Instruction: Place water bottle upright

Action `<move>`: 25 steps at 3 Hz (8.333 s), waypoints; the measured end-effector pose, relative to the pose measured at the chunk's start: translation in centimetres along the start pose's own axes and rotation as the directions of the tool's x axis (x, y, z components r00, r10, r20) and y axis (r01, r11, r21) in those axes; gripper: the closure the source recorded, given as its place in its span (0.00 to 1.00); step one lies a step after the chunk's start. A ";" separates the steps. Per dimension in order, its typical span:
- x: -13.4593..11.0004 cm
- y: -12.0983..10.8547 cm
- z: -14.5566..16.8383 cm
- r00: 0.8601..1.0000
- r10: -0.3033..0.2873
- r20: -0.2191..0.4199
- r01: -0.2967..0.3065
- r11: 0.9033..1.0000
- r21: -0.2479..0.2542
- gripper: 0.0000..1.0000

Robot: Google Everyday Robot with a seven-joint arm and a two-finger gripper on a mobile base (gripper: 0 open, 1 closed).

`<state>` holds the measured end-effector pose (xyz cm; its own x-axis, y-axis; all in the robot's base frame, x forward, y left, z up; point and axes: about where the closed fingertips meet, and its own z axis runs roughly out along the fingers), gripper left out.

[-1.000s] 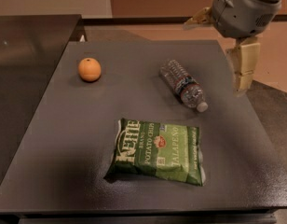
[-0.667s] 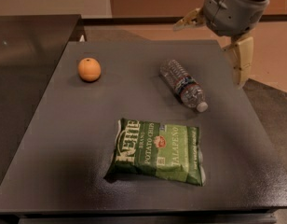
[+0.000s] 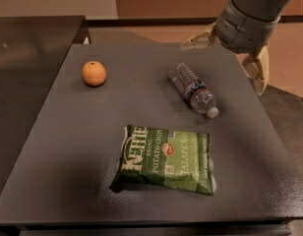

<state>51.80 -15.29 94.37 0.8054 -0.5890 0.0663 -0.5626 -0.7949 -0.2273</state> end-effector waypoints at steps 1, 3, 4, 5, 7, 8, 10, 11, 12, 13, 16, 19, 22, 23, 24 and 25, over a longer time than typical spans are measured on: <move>0.5 0.9 1.5 0.987 -0.157 -0.033 0.158 0.987 0.007 0.00; 0.7 1.0 5.5 0.885 -0.464 -0.015 0.463 0.884 -0.058 0.00; 0.6 0.2 7.8 0.829 -0.558 0.030 0.557 0.822 -0.118 0.00; 0.5 -0.5 9.2 0.786 -0.614 0.069 0.616 0.771 -0.161 0.00; 0.1 -1.9 10.3 0.794 -0.598 0.106 0.607 0.777 -0.164 0.41; 0.0 -2.4 10.1 0.820 -0.562 0.106 0.572 0.808 -0.143 0.64; -1.5 -6.0 6.6 0.906 -0.417 0.077 0.421 0.906 -0.044 1.00; -3.7 -9.0 3.9 0.952 -0.295 0.080 0.296 0.955 0.006 1.00; -5.7 -11.3 1.7 0.981 -0.160 0.110 0.156 0.987 0.040 1.00; -7.0 -12.8 0.2 0.984 0.013 0.176 -0.024 0.998 0.063 1.00; -7.7 -14.1 -3.7 0.675 0.544 0.499 -0.640 0.768 0.028 1.00; -5.3 -15.0 -5.2 0.179 0.572 0.801 -0.853 0.495 -0.163 1.00; 0.1 -11.9 -4.0 -0.007 0.408 0.913 -0.895 0.405 -0.188 1.00; 1.4 -10.9 -2.7 -0.039 0.399 0.916 -0.900 0.384 -0.206 1.00; 2.3 -10.3 -1.5 -0.072 0.407 0.911 -0.902 0.364 -0.234 1.00; 2.9 -9.8 -0.5 -0.104 0.396 0.912 -0.898 0.356 -0.258 1.00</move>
Offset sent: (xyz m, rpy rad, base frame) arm 0.0070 -0.0134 -0.0581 -0.1654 -0.0915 0.5305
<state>59.59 -9.30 97.26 -0.1369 -0.1207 -0.9832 -0.9718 0.2085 0.1098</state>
